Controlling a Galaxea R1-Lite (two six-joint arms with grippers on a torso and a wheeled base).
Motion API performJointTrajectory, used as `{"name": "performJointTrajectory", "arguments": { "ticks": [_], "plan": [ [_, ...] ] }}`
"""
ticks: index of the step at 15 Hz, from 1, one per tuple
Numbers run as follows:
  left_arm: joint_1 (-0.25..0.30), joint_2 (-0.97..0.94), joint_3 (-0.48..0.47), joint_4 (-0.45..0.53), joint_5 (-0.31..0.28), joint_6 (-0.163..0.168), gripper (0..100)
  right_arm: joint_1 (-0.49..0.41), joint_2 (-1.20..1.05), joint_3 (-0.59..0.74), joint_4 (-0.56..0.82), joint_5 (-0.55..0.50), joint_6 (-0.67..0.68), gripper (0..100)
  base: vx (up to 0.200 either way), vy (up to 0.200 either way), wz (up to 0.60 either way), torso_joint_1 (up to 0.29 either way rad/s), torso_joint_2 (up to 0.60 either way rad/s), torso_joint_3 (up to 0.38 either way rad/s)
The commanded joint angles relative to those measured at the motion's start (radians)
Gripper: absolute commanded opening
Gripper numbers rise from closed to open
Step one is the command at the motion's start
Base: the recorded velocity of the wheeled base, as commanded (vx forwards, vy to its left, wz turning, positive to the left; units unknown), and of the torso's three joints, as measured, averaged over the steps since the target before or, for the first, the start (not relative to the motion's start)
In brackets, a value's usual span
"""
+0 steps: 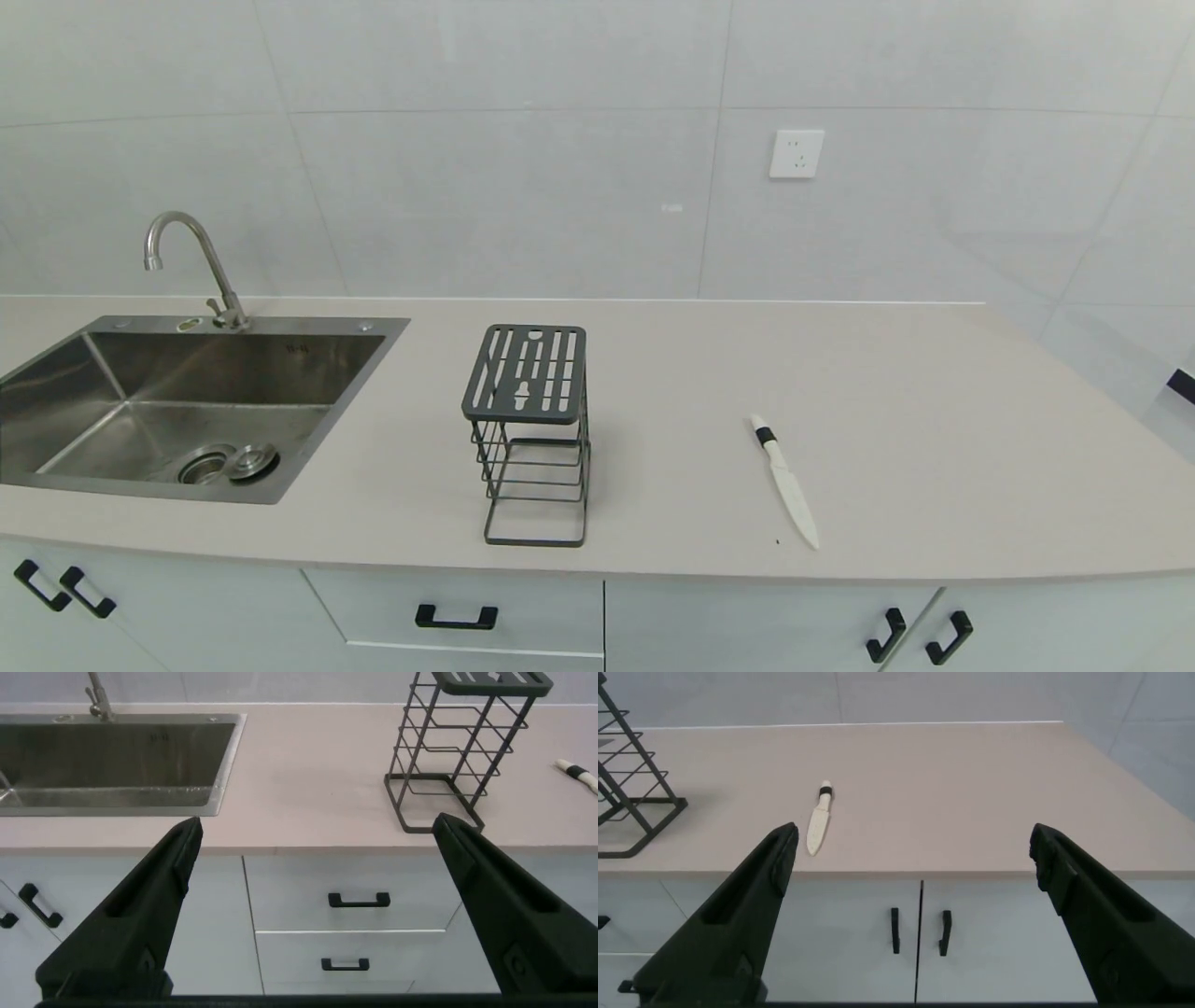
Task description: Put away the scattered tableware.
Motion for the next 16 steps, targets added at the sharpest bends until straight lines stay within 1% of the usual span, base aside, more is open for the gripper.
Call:
{"name": "performJointTrajectory", "arguments": {
  "ticks": [1, 12, 16],
  "plan": [
    [0.000, 0.002, 0.000, -0.001, 0.000, 0.000, 100, 0.000, 0.000, 0.000, 0.000, 0.000, 0.000, 100, 0.000, 0.000, 0.00, 0.000, 0.00, 0.000],
    [0.000, 0.002, 0.000, -0.001, 0.000, 0.000, 100, 0.000, 0.000, 0.000, 0.000, 0.000, 0.000, 100, 0.000, 0.000, 0.00, 0.000, 0.00, 0.000],
    [0.000, 0.002, 0.000, -0.001, 0.000, 0.000, 100, 0.000, 0.000, 0.000, 0.000, 0.000, 0.000, 100, 0.000, 0.000, 0.00, 0.121, -0.25, -0.118]
  ]
}}
